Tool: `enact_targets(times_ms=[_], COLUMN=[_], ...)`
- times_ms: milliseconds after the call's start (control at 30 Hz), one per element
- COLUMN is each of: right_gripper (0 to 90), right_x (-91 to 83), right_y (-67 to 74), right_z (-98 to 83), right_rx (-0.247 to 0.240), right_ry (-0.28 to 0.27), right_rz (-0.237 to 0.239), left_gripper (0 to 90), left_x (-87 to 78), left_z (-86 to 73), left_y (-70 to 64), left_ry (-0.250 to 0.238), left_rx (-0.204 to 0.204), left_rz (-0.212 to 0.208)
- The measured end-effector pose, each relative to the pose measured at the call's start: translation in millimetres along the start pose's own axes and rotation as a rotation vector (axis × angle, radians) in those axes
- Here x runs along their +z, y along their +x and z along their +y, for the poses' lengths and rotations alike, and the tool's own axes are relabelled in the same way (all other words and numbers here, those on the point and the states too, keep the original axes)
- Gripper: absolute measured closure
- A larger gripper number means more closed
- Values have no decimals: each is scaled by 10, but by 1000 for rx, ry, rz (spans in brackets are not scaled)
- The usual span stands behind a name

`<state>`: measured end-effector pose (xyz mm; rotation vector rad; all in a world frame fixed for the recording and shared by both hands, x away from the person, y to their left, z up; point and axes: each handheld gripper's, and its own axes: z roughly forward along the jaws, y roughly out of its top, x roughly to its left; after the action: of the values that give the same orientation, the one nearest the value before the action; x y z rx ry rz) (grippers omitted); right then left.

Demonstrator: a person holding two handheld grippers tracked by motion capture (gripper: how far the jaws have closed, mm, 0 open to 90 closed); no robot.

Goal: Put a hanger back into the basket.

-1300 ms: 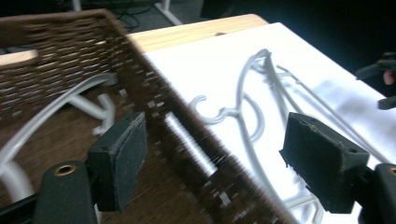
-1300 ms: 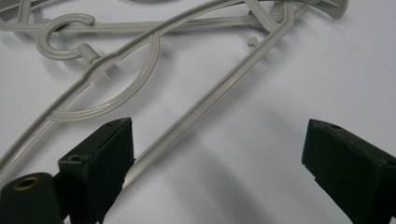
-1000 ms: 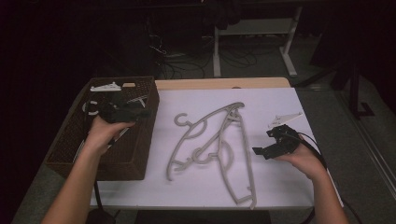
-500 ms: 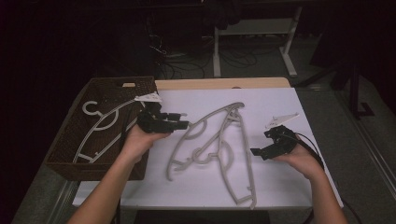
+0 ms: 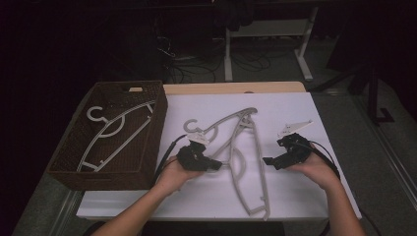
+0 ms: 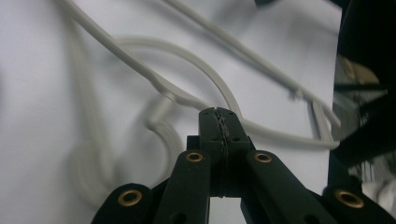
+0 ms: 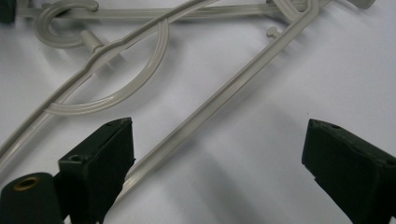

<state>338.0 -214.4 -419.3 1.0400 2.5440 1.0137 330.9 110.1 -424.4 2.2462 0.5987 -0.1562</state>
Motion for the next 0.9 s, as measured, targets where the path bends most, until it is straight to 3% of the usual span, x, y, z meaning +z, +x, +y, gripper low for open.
enact_targets(times_ms=[167, 300, 900], right_gripper=[89, 89, 89], right_x=[0, 7, 6], right_y=[-5, -2, -6], right_z=[-11, -15, -22], right_rx=[6, 5, 4], right_ry=[-2, 0, -1], right_rz=[2, 1, 0], left_gripper=[900, 900, 900], left_x=[242, 329, 103], left_z=[-53, -67, 27], left_y=[-41, -30, 271], left_ry=[67, 97, 70], left_rx=[12, 25, 8], left_rz=[3, 38, 230])
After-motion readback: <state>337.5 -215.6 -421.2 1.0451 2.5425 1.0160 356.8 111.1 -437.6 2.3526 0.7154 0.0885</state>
